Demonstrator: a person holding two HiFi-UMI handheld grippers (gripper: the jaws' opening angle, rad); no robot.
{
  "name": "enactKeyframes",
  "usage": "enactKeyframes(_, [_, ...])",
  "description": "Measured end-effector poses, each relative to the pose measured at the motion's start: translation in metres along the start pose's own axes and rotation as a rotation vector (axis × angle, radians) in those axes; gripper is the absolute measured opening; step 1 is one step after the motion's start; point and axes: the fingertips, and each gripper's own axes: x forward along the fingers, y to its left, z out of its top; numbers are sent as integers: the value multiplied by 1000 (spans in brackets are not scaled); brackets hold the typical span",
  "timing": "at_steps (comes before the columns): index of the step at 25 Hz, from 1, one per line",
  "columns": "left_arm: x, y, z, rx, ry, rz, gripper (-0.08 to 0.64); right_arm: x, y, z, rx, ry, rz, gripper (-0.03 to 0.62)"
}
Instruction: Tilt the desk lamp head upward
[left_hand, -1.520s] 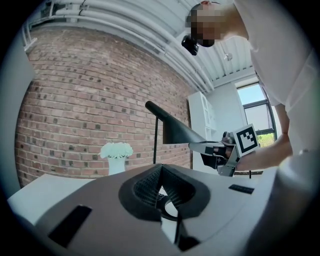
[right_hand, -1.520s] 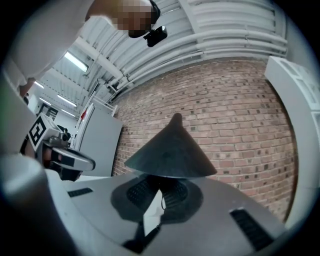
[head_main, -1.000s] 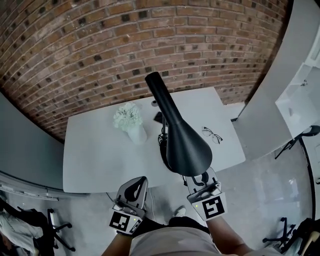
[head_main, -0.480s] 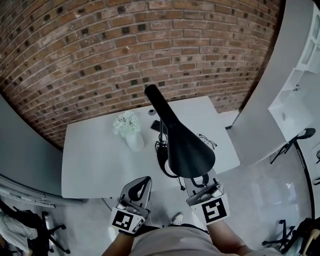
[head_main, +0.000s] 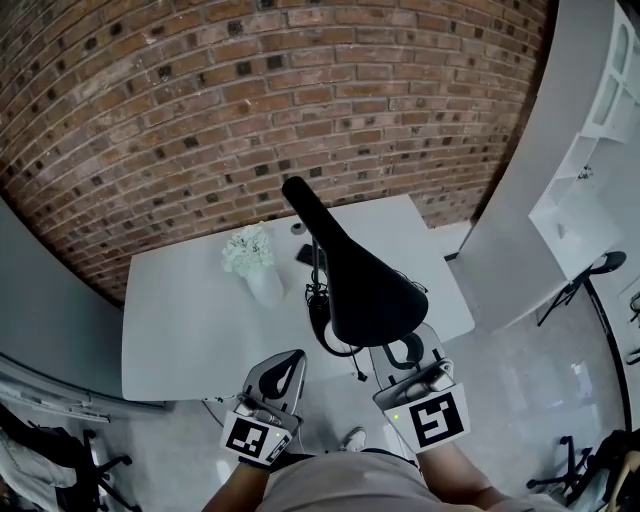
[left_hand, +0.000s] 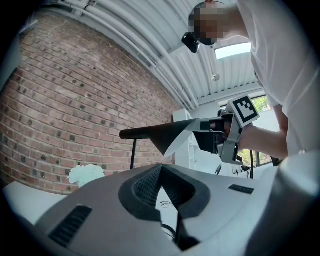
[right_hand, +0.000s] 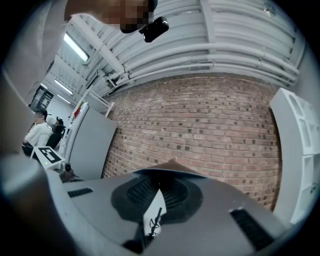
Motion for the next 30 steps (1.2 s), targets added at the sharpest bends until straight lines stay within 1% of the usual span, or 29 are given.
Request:
enactKeyframes(5, [0,-1,2,10,2,0,3,0,-3,3,-4,-14,-4,15])
enactKeyframes(13, [1,-4,2,8,4,-7,4,7,3,19,-10,-43,9,15])
enactKeyframes(23, [-4,-2,1,-7,-2,-9,3,9,23,24,1,-41,40,15])
enactKeyframes(30, [-6,-2,2,-16,-2,-25,5,6,30,21,-7,-48,32,15])
